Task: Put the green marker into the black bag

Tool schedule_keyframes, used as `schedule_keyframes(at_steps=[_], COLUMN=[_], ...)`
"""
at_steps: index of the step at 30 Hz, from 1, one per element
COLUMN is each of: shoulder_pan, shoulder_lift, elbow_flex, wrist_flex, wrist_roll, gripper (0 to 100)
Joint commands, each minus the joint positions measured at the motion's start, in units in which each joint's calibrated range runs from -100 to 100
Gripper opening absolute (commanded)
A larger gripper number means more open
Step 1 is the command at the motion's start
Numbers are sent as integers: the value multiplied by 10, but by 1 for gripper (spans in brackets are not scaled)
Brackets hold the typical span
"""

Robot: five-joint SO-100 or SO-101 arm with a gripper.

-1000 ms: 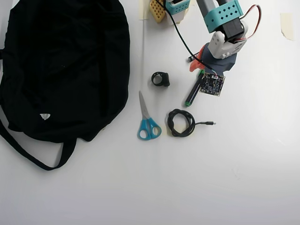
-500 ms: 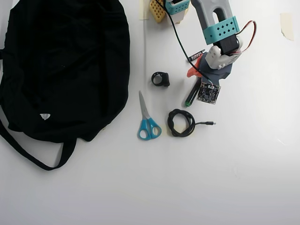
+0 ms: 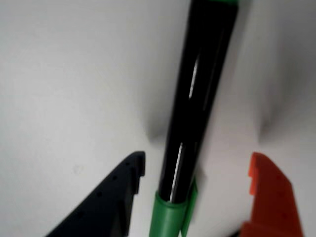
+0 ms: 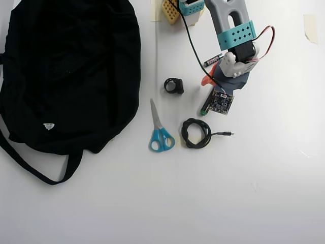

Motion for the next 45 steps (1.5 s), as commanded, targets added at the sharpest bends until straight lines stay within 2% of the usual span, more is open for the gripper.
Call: schedule_keyframes(at_steps=[1,15,24,36,45], shoulder_pan=[4,7,7,7,4], shoulder_lift=[5,48,48,34,32], elbow_flex=[-11,-20,-14,-16,-103], wrist_flex=[-5,-5,-5,6,125], wrist_roll=[-3,-3,-3,-3,2], gripper=[27,26,2,2,2])
